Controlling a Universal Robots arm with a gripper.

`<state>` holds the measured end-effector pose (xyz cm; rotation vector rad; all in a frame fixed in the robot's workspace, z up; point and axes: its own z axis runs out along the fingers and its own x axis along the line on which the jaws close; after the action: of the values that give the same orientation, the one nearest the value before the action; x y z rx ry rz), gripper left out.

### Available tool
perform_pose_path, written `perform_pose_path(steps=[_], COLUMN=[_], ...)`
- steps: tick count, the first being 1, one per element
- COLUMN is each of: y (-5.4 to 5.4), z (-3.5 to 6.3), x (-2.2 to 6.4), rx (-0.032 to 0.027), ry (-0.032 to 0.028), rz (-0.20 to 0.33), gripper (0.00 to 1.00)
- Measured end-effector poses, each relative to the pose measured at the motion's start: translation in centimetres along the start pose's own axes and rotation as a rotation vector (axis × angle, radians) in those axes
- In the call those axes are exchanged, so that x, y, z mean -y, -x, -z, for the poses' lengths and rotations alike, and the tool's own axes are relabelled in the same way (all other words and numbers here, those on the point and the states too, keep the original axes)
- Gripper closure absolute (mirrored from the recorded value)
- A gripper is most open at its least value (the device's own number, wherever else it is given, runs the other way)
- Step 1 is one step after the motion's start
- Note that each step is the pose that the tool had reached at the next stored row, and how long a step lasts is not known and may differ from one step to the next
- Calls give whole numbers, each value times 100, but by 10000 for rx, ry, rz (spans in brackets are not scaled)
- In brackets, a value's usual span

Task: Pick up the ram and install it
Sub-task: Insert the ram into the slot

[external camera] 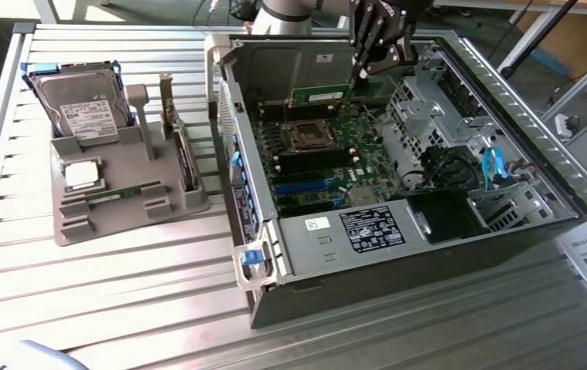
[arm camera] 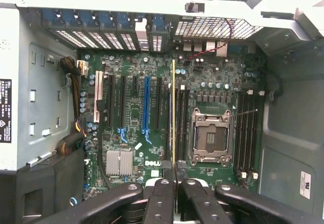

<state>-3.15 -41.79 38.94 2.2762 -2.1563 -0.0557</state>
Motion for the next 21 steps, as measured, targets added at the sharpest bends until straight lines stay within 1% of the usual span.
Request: perform_pose_path(steps=[2, 10, 14, 19, 21], y=[2, 93, 95, 96, 95], z=[-1, -9, -9, -16, -17], x=[0, 5, 5, 7, 7], rx=[1, -1, -1, 8, 10], ry=[0, 0, 1, -6, -7], rz=[-2, -1, 0, -331, -370], gripper=[88, 88, 88, 88, 88])
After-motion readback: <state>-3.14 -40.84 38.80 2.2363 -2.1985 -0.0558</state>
